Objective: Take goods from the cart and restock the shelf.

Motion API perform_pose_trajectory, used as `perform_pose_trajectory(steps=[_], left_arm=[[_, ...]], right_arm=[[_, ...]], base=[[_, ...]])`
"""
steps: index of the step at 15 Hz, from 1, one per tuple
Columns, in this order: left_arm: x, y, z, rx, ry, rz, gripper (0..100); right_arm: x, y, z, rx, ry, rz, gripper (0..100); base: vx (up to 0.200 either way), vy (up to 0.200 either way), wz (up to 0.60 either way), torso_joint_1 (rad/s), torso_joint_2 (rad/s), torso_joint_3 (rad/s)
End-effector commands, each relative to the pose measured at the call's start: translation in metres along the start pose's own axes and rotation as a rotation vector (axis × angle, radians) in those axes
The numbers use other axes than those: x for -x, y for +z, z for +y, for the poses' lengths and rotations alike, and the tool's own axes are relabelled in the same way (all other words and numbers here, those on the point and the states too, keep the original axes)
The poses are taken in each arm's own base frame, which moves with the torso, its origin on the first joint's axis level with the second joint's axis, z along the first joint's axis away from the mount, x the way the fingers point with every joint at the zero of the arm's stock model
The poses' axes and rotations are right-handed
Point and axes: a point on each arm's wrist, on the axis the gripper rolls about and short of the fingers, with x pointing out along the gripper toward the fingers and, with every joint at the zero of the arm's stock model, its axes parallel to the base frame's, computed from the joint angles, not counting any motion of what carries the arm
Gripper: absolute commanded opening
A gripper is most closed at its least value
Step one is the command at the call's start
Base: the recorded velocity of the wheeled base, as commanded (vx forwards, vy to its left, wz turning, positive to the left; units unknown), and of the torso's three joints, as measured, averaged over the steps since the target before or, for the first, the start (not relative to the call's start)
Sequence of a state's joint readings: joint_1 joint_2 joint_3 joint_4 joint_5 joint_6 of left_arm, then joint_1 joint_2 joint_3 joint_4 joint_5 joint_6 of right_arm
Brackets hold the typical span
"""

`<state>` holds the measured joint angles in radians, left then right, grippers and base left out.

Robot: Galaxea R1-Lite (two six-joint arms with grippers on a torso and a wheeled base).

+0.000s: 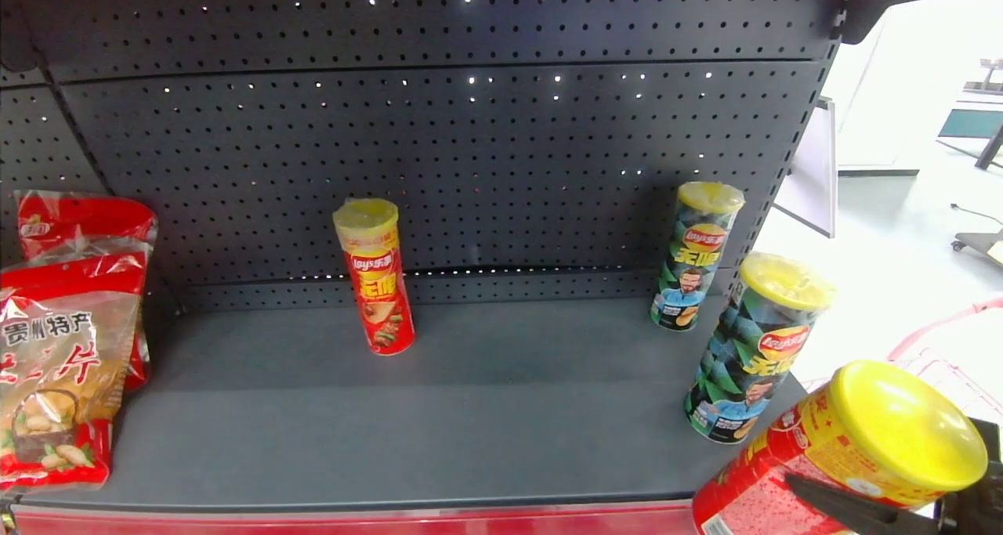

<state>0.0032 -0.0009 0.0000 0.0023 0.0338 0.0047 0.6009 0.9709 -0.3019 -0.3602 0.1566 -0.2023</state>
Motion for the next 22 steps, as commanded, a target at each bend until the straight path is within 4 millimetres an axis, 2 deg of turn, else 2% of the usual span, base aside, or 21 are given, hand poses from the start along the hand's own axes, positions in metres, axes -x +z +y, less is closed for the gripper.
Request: perform_pose_trajectory(steps=[1, 4, 10, 22], left_arm=[[-0.0001, 0.0001, 0.0, 0.0, 0.001, 0.0, 100], [-0.0001, 0.0001, 0.0, 0.0, 0.001, 0.0, 100], [-0.0001, 0.0001, -0.0001, 0.0, 0.0, 0.0, 100], [-0.0001, 0.0001, 0.0, 0.002, -0.002, 0.0, 100]], right_arm=[[-0.0015, -0.0008, 0.0, -0.001, 0.002, 0.008, 0], [-0.0027, -0.0025, 0.0002, -0.003, 0.006, 0.019, 0], [-0.003, -0.0022, -0.0001, -0.003, 0.004, 0.019, 0], [-0.0032, -0.0023, -0.0002, -0.003, 0.003, 0.021, 0]], base=[[-0.2, 0.0, 0.0, -0.002, 0.0, 0.002], [-0.2, 0.0, 0.0, -0.001, 0.01, 0.001], [0.0, 0.0, 0.0, 0.0, 0.0, 0.0], [0.0, 0.2, 0.0, 0.004, 0.0, 0.002]])
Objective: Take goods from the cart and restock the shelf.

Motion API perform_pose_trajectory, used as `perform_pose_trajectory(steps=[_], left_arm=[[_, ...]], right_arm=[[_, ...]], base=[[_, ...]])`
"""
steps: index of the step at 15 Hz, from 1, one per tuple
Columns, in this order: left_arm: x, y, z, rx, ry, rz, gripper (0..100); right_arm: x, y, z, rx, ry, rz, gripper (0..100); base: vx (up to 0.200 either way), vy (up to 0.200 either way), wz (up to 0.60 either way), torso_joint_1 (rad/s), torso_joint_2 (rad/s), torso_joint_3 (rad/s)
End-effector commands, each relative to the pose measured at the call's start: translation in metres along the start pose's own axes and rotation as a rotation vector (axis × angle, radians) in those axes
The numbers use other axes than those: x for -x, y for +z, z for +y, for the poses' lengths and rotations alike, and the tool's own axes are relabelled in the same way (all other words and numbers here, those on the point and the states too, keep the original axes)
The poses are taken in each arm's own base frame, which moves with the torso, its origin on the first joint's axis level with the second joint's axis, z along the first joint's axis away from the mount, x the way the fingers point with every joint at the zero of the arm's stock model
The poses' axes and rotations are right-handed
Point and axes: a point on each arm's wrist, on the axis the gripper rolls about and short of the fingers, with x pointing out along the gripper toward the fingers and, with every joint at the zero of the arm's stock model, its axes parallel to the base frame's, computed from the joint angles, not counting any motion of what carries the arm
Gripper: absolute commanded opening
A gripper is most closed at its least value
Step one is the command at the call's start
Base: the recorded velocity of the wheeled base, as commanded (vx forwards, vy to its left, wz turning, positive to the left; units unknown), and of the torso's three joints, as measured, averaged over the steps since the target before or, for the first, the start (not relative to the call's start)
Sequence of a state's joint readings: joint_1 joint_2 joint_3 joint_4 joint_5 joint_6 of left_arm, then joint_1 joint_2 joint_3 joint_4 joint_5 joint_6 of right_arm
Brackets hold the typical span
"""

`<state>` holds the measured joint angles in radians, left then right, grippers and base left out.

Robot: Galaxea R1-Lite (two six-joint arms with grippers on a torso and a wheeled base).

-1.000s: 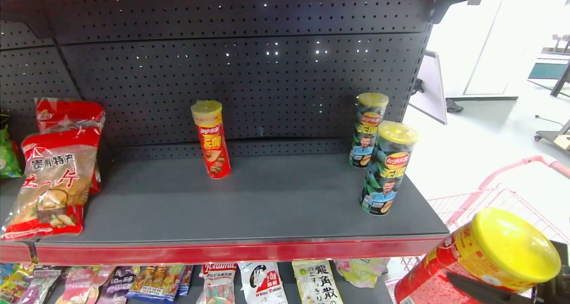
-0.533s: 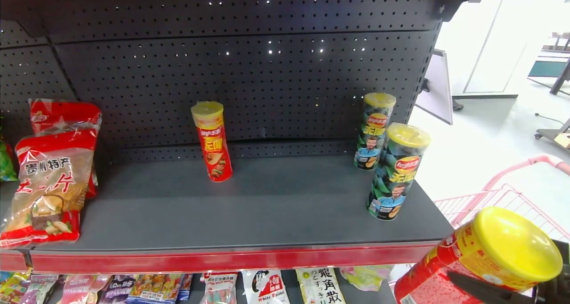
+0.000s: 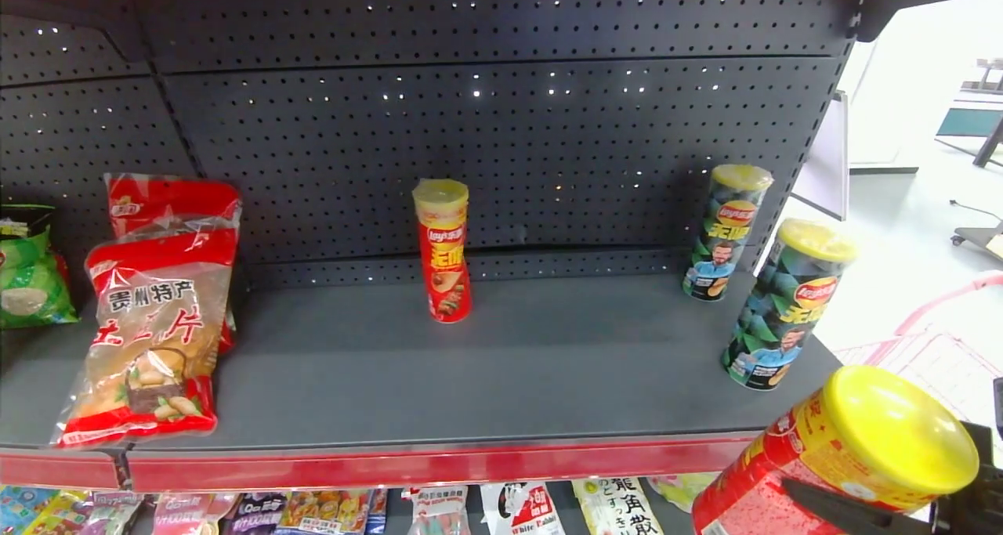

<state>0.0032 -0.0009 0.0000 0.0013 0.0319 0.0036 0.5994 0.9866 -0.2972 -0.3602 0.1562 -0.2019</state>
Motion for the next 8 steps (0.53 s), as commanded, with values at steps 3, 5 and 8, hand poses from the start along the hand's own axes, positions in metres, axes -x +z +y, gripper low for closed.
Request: perform_pose_trajectory(steps=[3, 5, 8], left_arm=[[-0.0001, 0.0, 0.0, 0.001, 0.002, 0.001, 100], [-0.0001, 0.0, 0.0, 0.001, 0.0, 0.001, 100], [-0.0001, 0.0, 0.0, -0.001, 0.0, 0.001, 100]], right_arm=[[-0.0002, 0.0001, 0.0, 0.001, 0.001, 0.001, 0], [0.0009, -0.001, 0.0, 0.0, -0.002, -0.001, 0], [0.0015, -0.0003, 0.0, 0.001, -0.005, -0.005, 0]], base=[[0.0, 0.2, 0.0, 0.002, 0.0, 0.002], [0.0, 0.0, 0.0, 0.0, 0.0, 0.0], [0.0, 0.0, 0.0, 0.0, 0.0, 0.0]])
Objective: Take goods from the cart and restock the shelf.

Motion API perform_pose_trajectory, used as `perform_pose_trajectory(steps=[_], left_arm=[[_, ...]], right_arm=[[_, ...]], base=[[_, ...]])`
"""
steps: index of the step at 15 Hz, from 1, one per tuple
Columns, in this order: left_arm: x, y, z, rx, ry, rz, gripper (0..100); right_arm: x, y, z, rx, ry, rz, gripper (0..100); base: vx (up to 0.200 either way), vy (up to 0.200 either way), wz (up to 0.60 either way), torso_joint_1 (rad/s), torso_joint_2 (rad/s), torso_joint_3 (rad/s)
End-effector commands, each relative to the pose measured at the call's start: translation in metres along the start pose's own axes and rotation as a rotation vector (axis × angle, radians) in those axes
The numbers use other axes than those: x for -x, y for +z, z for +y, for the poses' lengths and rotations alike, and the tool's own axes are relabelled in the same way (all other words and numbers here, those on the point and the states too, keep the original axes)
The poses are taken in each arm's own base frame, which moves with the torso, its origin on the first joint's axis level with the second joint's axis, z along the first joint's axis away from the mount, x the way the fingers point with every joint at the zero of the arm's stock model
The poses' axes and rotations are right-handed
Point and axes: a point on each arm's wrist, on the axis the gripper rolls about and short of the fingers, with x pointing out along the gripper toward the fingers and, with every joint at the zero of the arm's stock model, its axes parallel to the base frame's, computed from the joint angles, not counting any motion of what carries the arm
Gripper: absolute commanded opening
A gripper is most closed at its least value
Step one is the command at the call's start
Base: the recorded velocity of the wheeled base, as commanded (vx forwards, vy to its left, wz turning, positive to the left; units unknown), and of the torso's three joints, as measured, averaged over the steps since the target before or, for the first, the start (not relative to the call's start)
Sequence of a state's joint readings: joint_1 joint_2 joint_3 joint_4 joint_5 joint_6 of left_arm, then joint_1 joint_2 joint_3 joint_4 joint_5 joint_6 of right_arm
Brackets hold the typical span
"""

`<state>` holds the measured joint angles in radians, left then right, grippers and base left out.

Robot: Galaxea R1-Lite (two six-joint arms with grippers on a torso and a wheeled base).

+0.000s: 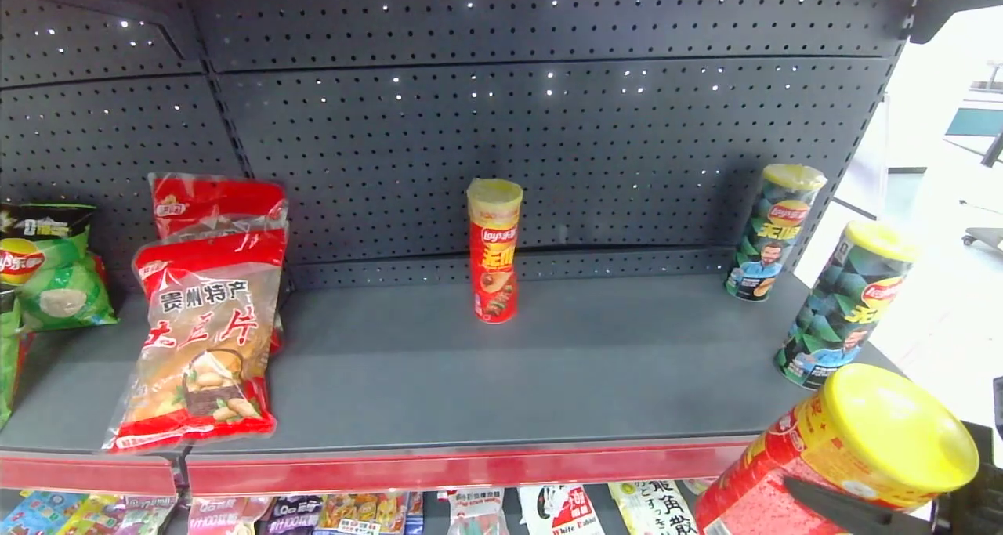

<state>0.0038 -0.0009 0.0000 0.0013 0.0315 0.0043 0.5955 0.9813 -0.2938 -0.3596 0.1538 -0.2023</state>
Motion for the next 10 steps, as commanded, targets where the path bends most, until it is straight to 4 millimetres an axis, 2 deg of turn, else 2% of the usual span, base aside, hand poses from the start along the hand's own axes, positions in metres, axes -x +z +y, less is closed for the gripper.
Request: perform_pose_trajectory(steps=[1, 10], left_arm=[[-0.0001, 0.0, 0.0, 0.0, 0.0, 0.001, 100], [-0.0001, 0.0, 0.0, 0.0, 0.0, 0.001, 100]], right_arm=[[0.0008, 0.001, -0.0001, 0.001, -0.001, -0.007, 0], [0.0009, -0.0034, -0.0079, -0.03, -0.089, 0.023, 0]], base=[[0.0, 0.0, 0.0, 0.0, 0.0, 0.0], [0.0, 0.0, 0.0, 0.0, 0.0, 0.0]])
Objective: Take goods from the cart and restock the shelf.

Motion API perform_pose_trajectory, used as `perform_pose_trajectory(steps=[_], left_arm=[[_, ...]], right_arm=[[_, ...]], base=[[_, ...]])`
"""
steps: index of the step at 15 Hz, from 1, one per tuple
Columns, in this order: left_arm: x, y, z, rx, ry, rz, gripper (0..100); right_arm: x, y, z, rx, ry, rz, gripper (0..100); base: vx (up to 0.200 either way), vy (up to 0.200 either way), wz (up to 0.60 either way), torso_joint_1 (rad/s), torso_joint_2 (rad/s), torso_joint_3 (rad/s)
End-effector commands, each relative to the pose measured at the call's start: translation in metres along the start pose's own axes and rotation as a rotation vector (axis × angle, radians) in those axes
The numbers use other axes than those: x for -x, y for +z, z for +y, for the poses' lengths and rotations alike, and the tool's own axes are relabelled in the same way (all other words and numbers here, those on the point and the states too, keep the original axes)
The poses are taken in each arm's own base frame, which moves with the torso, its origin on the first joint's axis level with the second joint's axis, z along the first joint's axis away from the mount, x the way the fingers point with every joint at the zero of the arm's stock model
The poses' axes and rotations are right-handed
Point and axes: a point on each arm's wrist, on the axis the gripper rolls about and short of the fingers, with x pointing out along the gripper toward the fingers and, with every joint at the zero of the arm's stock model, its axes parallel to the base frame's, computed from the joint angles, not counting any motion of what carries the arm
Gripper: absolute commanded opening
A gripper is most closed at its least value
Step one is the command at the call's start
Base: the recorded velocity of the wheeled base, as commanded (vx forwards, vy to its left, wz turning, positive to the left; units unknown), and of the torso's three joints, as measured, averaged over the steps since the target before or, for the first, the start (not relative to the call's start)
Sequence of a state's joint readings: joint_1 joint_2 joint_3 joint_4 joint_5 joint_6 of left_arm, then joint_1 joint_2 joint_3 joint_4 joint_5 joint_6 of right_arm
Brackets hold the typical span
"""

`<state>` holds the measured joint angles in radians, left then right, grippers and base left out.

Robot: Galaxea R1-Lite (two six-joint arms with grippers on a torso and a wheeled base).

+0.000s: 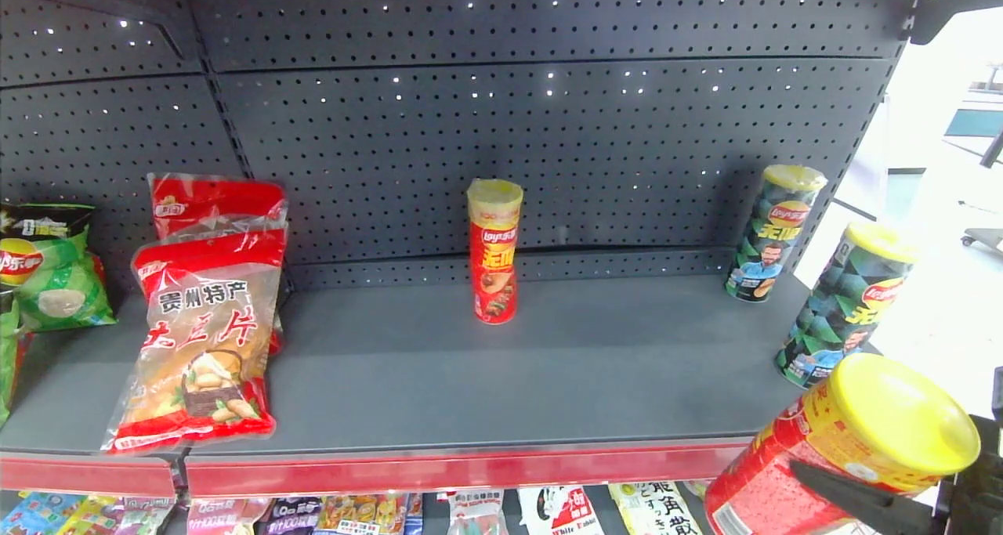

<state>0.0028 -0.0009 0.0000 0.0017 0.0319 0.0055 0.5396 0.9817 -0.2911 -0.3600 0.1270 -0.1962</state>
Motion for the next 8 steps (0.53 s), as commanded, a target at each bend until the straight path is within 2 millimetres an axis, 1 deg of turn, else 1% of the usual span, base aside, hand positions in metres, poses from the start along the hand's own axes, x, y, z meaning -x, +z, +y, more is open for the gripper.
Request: perform_pose_trajectory(steps=[1, 8], left_arm=[[-0.0001, 0.0, -0.0001, -0.002, 0.001, 0.001, 100], [-0.0001, 0.0, 0.0, -0.001, 0.002, 0.001, 100]], right_arm=[[0.0, -0.0014, -0.0027, -0.01, -0.023, 0.007, 0], [0.0, -0.0028, -0.0048, -0.019, -0.042, 0.015, 0]], base=[[0.0, 0.0, 0.0, 0.0, 0.0, 0.0], [0.0, 0.0, 0.0, 0.0, 0.0, 0.0]])
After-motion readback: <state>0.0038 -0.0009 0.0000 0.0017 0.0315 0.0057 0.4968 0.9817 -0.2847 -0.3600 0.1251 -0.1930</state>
